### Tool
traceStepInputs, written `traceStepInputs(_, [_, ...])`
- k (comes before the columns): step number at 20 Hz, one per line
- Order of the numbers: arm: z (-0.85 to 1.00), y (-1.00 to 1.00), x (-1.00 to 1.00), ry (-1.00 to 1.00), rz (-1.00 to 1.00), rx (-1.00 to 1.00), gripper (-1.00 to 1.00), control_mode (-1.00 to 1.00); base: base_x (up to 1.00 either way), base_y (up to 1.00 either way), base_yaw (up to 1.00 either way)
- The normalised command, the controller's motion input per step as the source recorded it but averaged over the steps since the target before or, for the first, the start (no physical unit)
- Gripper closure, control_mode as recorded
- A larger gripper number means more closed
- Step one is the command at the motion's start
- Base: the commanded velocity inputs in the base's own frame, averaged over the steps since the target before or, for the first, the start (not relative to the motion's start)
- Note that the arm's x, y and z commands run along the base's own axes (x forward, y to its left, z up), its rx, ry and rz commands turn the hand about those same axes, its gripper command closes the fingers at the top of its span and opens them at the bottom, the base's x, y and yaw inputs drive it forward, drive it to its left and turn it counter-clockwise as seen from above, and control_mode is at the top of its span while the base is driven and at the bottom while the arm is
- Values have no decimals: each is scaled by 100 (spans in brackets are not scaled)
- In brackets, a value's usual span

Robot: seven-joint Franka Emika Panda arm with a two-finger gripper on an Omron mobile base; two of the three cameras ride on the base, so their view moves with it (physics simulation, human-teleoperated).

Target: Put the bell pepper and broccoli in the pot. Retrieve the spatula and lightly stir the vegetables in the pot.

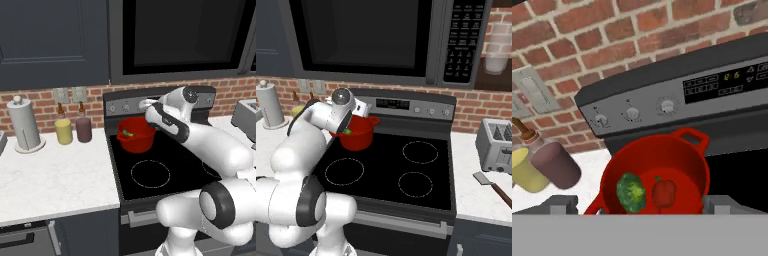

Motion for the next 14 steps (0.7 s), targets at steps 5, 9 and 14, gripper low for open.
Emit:
traceStepInputs(5, [50,-16,-89,28,0,6,-100,-100,0,0,0])
traceStepInputs(9, [0,-9,-100,32,0,0,-100,-100,0,0,0])
traceStepInputs(14, [-11,-4,-80,32,0,-1,-100,-100,0,0,0])
